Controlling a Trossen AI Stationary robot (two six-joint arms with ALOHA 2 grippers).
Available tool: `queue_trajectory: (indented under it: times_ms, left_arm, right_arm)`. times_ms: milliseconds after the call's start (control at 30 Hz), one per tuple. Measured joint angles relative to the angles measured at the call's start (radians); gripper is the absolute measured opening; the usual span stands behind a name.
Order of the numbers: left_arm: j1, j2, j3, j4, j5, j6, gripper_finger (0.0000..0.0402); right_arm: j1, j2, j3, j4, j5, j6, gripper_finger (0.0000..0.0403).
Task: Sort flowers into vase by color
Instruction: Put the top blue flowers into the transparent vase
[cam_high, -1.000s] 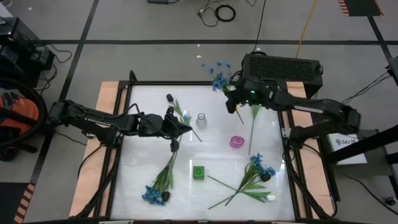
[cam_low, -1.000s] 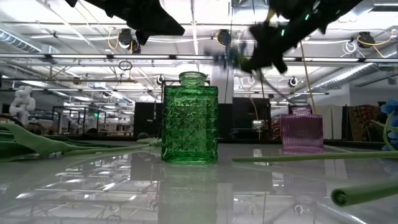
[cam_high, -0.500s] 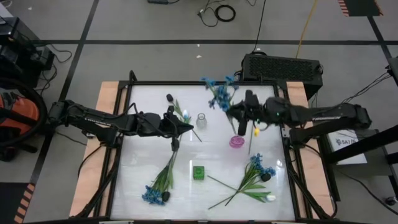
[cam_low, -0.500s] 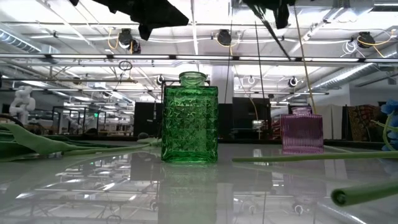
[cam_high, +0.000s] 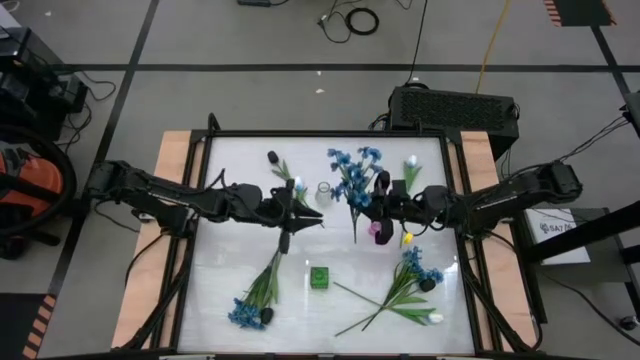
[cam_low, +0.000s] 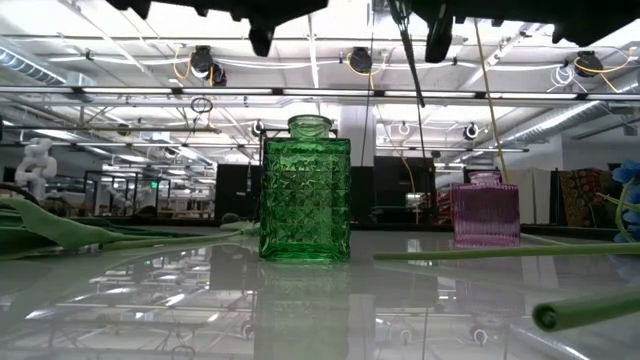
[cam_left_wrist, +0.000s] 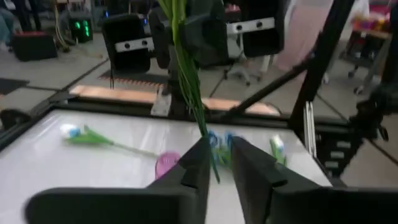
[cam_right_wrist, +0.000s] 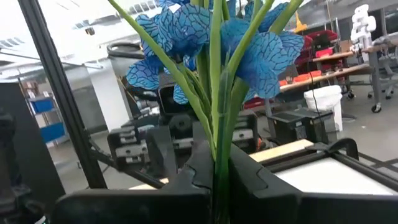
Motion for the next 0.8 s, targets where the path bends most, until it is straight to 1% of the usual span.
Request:
queue_trajectory:
  times_ms: [167,300,367,467,567,667,733,800]
  left_arm:
    - [0.005,0.060,0.000,0.127,-0.045,-0.022,0.0098]
    - [0.005,0.084,0.000,0.154,-0.111,0.054,0.0100]
    - [0.004,0.084,0.000,0.162,-0.123,0.063,0.0100]
    - [0.004,0.083,0.000,0.167,-0.123,0.013,0.0100]
    - [0.004,0.084,0.004,0.206,-0.119,-0.054,0.0100]
    - [0.007,0.119,0.038,0.214,-0.086,-0.078,0.0102]
    - [0.007,0.156,0.070,0.195,-0.048,-0.089,0.0113]
    - [0.011,0.194,0.106,0.190,-0.015,-0.103,0.0137]
  right_arm:
    - [0.000,0.009,0.000,0.036,0.000,-0.017,0.0008]
    - [0.000,0.010,0.000,0.026,0.000,-0.023,0.0009]
    - [0.000,0.010,0.000,0.027,0.000,-0.025,0.0009]
    - [0.000,0.010,0.000,0.026,-0.001,-0.026,0.0009]
    - [0.000,0.010,0.000,0.031,-0.001,-0.026,0.0009]
    - [0.000,0.010,0.000,0.041,-0.001,-0.026,0.0009]
    - [0.000,0.010,0.000,0.049,-0.001,-0.025,0.0009]
    - [0.000,0.010,0.000,0.049,-0.002,-0.025,0.0009]
